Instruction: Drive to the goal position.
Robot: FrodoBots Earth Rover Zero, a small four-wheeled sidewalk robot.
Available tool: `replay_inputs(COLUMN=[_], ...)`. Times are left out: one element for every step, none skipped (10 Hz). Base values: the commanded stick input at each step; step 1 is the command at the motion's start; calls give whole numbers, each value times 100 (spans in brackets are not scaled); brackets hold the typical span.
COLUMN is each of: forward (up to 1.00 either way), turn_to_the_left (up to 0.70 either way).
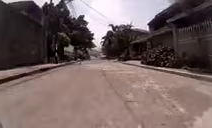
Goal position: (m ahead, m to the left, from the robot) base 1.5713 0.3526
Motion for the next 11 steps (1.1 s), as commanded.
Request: replay_inputs(forward=[100, 100, 100, 100, 100, 100, 100, 100, 100, 100, 100], turn_to_the_left=[3, 3, 3, 3, 3, 3, 3, 3, 3, 3, 3])
